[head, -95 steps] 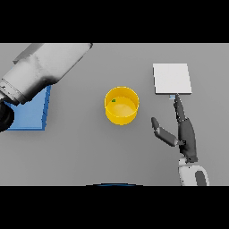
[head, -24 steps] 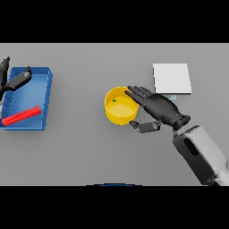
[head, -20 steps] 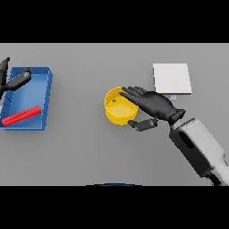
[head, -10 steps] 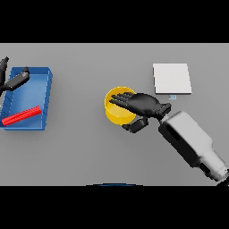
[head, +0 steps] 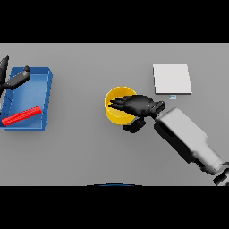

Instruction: Pick up the red beaker and tilt it to pour out 1 green nut into yellow bowl. Pick up the yellow bowl and place it on the metallic measuring scale.

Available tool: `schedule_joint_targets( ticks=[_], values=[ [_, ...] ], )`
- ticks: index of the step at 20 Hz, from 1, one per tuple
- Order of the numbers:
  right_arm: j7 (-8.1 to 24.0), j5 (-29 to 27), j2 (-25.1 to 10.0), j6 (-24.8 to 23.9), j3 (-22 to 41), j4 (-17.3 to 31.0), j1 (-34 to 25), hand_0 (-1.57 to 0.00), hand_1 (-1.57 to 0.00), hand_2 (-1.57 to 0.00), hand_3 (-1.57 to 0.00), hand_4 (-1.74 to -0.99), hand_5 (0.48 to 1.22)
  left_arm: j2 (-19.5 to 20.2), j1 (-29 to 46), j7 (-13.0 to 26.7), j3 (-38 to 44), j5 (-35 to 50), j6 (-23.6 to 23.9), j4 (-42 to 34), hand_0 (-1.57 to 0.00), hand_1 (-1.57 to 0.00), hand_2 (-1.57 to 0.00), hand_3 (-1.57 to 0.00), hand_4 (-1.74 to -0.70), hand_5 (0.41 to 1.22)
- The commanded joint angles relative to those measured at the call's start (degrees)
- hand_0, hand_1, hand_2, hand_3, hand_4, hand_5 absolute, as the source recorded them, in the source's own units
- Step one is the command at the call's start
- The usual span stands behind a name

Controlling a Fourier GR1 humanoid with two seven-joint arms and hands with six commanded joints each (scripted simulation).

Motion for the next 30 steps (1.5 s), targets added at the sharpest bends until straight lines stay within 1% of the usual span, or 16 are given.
schedule_joint_targets(
  ticks=[1,3,4,5,6,8,9,10,11,13,18,21,24,26,27,30],
  values=[
    [0.4,0.2,0.3,-0.1,0.2,0.5,0.1,0.0,0.0,0.0,-0.01,-1.308,0.729,-0.1,-0.2,0.1,0.0,0.0,0.3,-0.5,0.0,0.0,0.0,0.0,-0.79,0.729],
    [2.4,0.6,0.7,1.0,0.5,0.5,-0.3,-0.02,-0.04,-0.07,-0.09,-1.339,0.784,0.2,-0.1,-0.2,0.1,-0.1,0.1,-0.5,0.0,0.0,0.0,0.0,-0.79,0.725],
    [2.6,0.9,0.7,1.2,0.9,0.3,-0.5,-0.09,-0.11,-0.13,-0.16,-1.362,0.82,0.9,-0.1,0.0,0.5,0.3,-0.3,-0.6,0.0,0.0,0.0,0.0,-0.79,0.723],
    [1.9,1.3,0.5,0.5,1.1,0.6,-0.4,-0.26,-0.24,-0.23,-0.25,-1.387,0.9,0.7,0.2,0.1,0.2,0.3,-0.1,-1.2,0.0,0.0,0.0,0.0,-0.79,0.722],
    [1.0,1.4,0.0,0.6,1.2,0.7,-0.1,-0.51,-0.44,-0.39,-0.36,-1.425,0.964,0.6,0.7,-0.1,0.2,0.5,0.2,-1.7,0.0,0.0,0.0,0.0,-0.79,0.723],
    [1.9,1.0,0.1,2.6,1.4,0.3,-0.3,-0.89,-0.85,-0.81,-0.59,-1.534,1.057,1.3,1.1,0.8,0.3,0.7,0.4,-2.5,0.0,0.0,0.0,0.0,-0.8,0.726],
    [1.8,0.5,0.0,3.6,1.4,0.6,-0.8,-1.03,-0.99,-0.97,-0.69,-1.571,1.09,1.3,1.2,0.6,0.5,0.6,0.6,-2.3,0.0,0.0,0.0,0.0,-0.8,0.727],
    [0.9,0.1,-0.5,4.3,1.5,0.6,-0.9,-1.14,-1.11,-1.09,-0.87,-1.604,1.116,1.4,1.2,0.7,0.4,0.3,0.9,-2.1,0.0,0.0,0.0,0.0,-0.8,0.728],
    [0.8,-0.1,-0.7,5.3,1.6,0.4,-1.1,-1.22,-1.2,-1.18,-0.93,-1.628,1.137,1.2,1.0,0.9,0.3,0.2,1.1,-2.6,0.0,0.0,0.0,0.0,-0.8,0.727],
    [1.9,-0.6,-0.3,5.5,1.5,0.4,-1.2,-1.35,-1.33,-1.28,-1.09,-1.667,1.167,1.4,0.8,0.5,0.7,0.7,0.8,-2.4,0.0,0.0,0.0,0.0,-0.8,0.726],
    [2.8,-1.6,-1.2,5.5,1.3,-2.0,-0.5,-1.5,-1.49,-1.45,-1.18,-1.717,1.203,1.9,1.8,0.6,0.7,0.7,1.1,-3.2,0.0,0.0,0.0,0.0,-0.81,0.725],
    [2.4,-3.3,-3.5,6.8,-0.2,-5.3,-0.7,-1.53,-1.53,-1.49,-1.19,-1.729,1.212,1.7,1.7,0.6,0.4,0.4,1.4,-3.4,0.0,0.0,0.0,0.0,-0.8,0.724],
    [4.2,-4.9,-5.8,9.6,-1.9,-9.4,-1.9,-1.55,-1.55,-1.51,-1.38,-1.731,1.216,1.2,0.5,0.8,0.3,0.3,0.8,-2.6,0.0,0.0,0.0,0.0,-0.8,0.721],
    [5.4,-5.4,-7.2,10.9,-3.1,-10.5,-3.3,-1.56,-1.56,-1.53,-1.35,-1.728,1.218,1.6,0.8,0.6,0.5,0.5,0.7,-3.0,0.0,0.0,0.0,0.0,-0.8,0.719],
    [7.6,-6.0,-7.3,11.9,-3.8,-11.6,-4.0,-1.56,-1.56,-1.54,-1.34,-1.726,1.219,1.8,1.0,1.1,0.5,0.7,0.7,-3.2,0.0,0.0,0.0,0.0,-0.8,0.72],
    [9.1,-7.7,-8.7,12.8,-5.4,-13.3,-4.3,-1.57,-1.57,-1.55,-1.26,-1.721,1.219,1.4,0.9,0.3,0.6,0.8,0.7,-3.1,0.0,0.0,0.0,0.0,-0.81,0.723]
  ],
)
